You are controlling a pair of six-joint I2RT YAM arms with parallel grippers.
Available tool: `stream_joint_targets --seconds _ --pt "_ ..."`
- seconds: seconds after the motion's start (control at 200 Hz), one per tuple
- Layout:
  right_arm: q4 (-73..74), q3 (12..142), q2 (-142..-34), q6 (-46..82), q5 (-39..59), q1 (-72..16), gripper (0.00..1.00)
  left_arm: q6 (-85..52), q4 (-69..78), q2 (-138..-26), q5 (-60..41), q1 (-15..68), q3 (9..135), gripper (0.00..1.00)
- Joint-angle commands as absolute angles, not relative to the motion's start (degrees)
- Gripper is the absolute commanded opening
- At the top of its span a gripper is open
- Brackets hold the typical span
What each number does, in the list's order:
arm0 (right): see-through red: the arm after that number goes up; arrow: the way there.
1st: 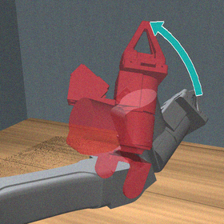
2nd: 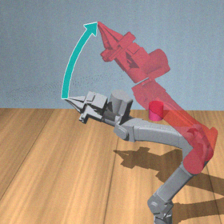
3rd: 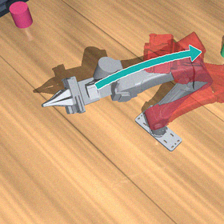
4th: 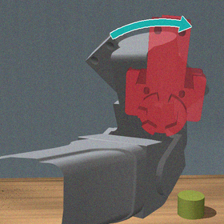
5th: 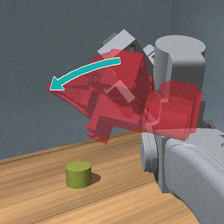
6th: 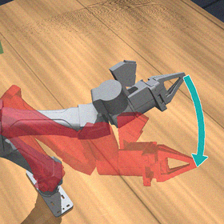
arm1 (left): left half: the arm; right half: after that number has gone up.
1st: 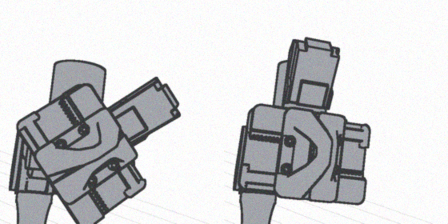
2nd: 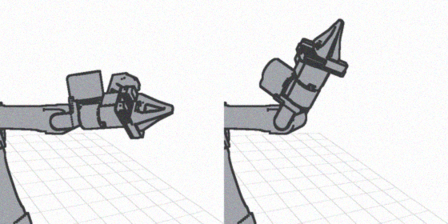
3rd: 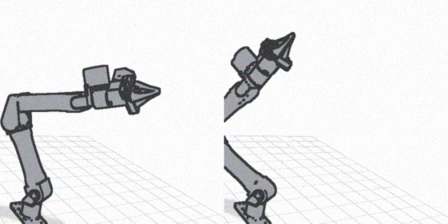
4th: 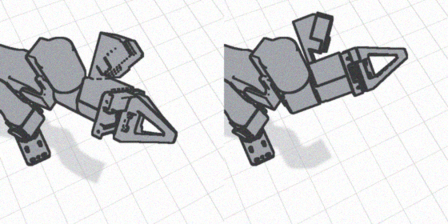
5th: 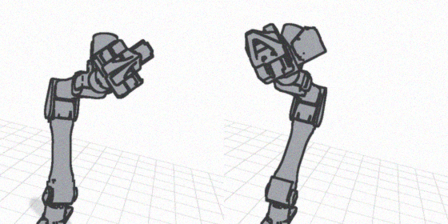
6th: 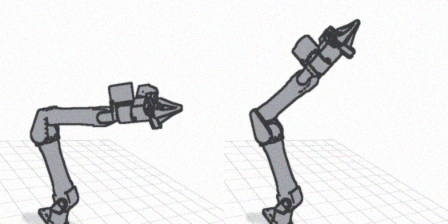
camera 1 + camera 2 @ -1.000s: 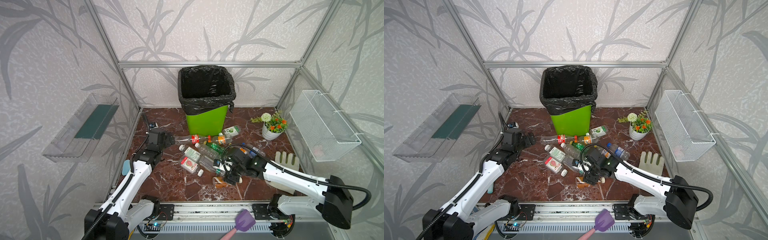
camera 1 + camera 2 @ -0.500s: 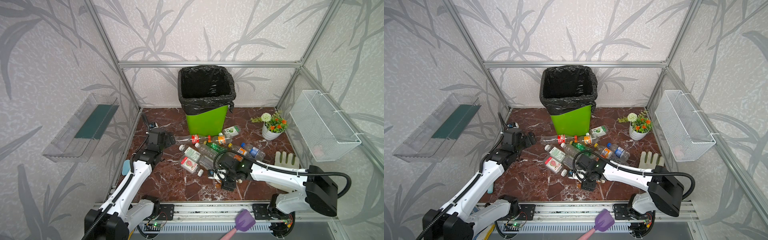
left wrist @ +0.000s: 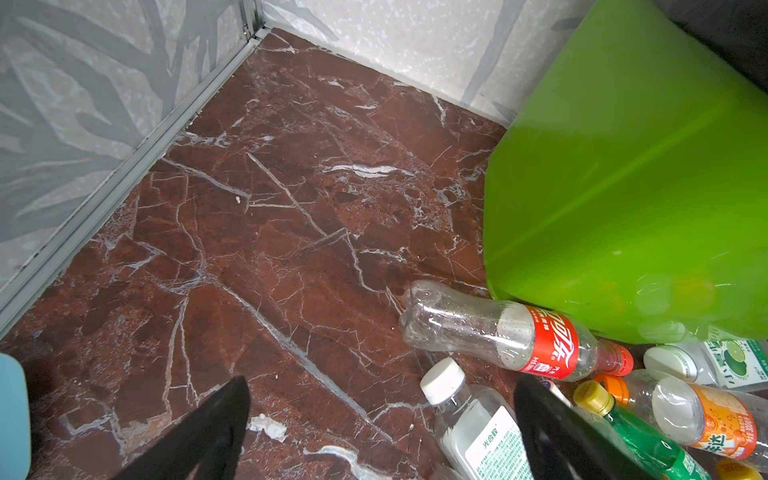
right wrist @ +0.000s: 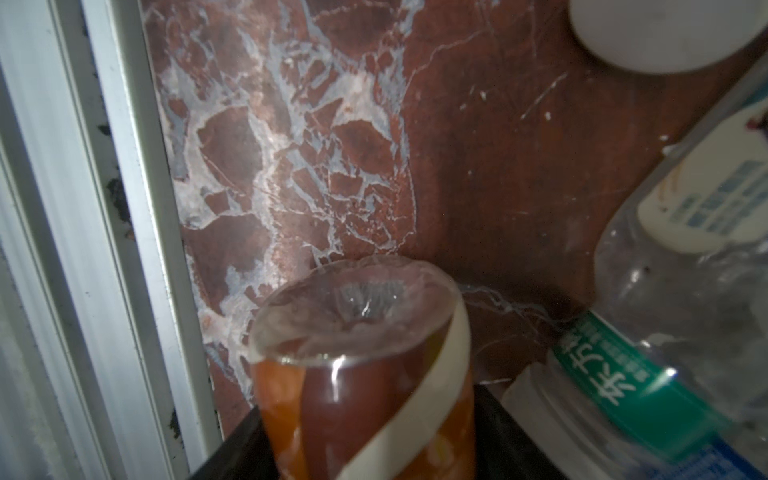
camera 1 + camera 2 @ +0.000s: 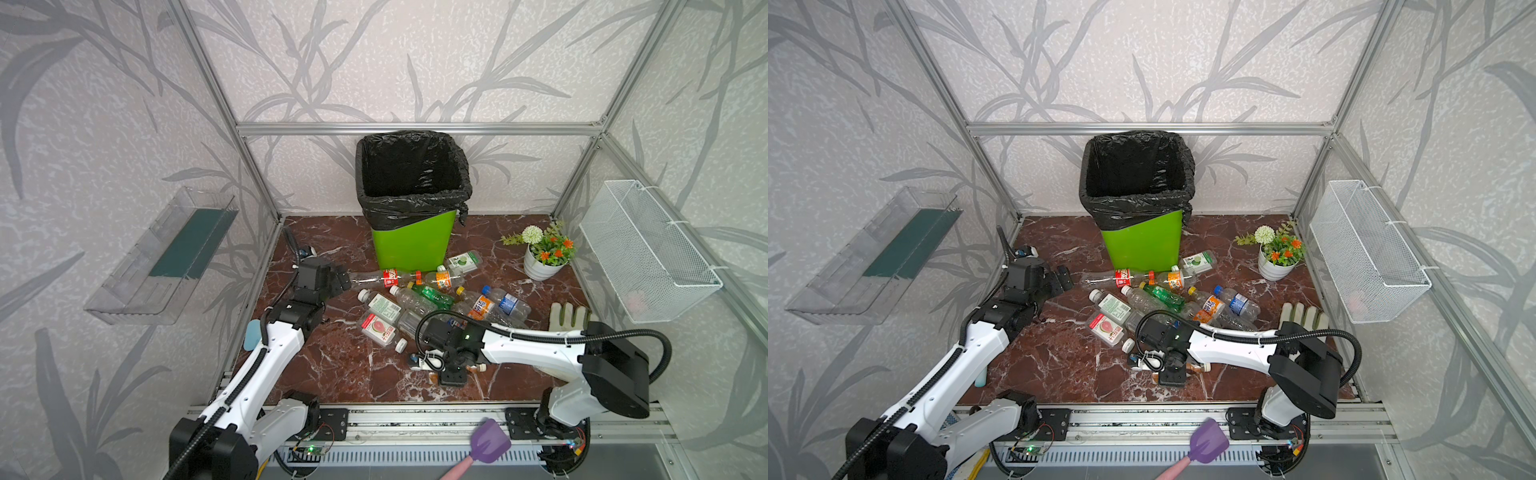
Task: Throw the plastic bottles in the bin
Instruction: 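Close the right gripper on the brown coffee bottle and lift it, then carry the brown coffee bottle over the bin and open the right gripper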
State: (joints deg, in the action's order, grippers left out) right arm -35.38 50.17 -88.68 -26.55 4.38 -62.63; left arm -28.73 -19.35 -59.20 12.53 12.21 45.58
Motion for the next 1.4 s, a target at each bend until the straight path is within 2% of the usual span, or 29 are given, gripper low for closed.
stream_joint_targets --seconds 0.0,0.07,0.17,0.295,0.425,0.665,0.805,0.915,1.035,1.12,1.2,1.31,1.395 --pt "-38.82 51.83 -90.21 -26.83 3.27 -63.39 0.59 -29.49 -20.35 -57.75 13.71 11.93 44.82 0.99" --pt "-38.94 52.41 -90.44 -26.7 3.51 -63.46 0.53 -29.62 -20.3 -57.59 13.73 11.87 44.61 0.99" --pt "-39.89 53.3 -90.7 -27.33 4.52 -63.46 0.52 -29.72 -20.2 -57.49 13.8 11.86 44.31 0.99" --pt "-41.17 56.02 -89.75 -26.81 2.84 -63.46 0.4 -29.72 -20.24 -57.37 13.91 11.8 44.16 0.99" --pt "-40.68 59.85 -87.04 -27.07 2.25 -63.46 0.39 -29.73 -20.16 -57.23 13.89 11.78 43.8 0.99" --pt "-33.58 71.25 -77.84 -29.0 -8.45 -60.5 0.36 -30.03 -19.75 -57.21 13.71 11.69 42.77 0.99" --pt "-21.32 75.84 -68.84 -35.85 -14.94 -59.23 0.37 -30.14 -19.32 -57.82 12.71 11.69 42.27 0.99" --pt "-2.68 72.67 -60.13 -42.63 -12.88 -57.23 0.37 -30.32 -18.82 -58.57 11.9 11.66 41.75 0.99" --pt "7.07 74.92 -56.55 -44.02 -8.93 -54.07 0.36 -30.63 -18.24 -59.51 11.25 11.6 41.61 0.99" --pt "14.24 76.58 -57.48 -44.46 -6.0 -51.52 0.36 -30.67 -17.35 -60.33 9.89 11.61 41.62 0.99" --pt "18.93 80.18 -61.13 -39.49 -2.48 -46.82 0.36 -30.97 -16.83 -61.17 8.38 11.6 41.91 0.99" --pt "21.68 88.47 -70.95 -23.24 4.51 -36.81 0.35 -31.42 -16.42 -62.53 5.15 11.64 42.41 0.99" --pt "15.45 100.7 -84.17 -11.75 9.4 -31.65 0.35 -32.27 -16.78 -63.24 3.56 11.69 42.86 0.99"
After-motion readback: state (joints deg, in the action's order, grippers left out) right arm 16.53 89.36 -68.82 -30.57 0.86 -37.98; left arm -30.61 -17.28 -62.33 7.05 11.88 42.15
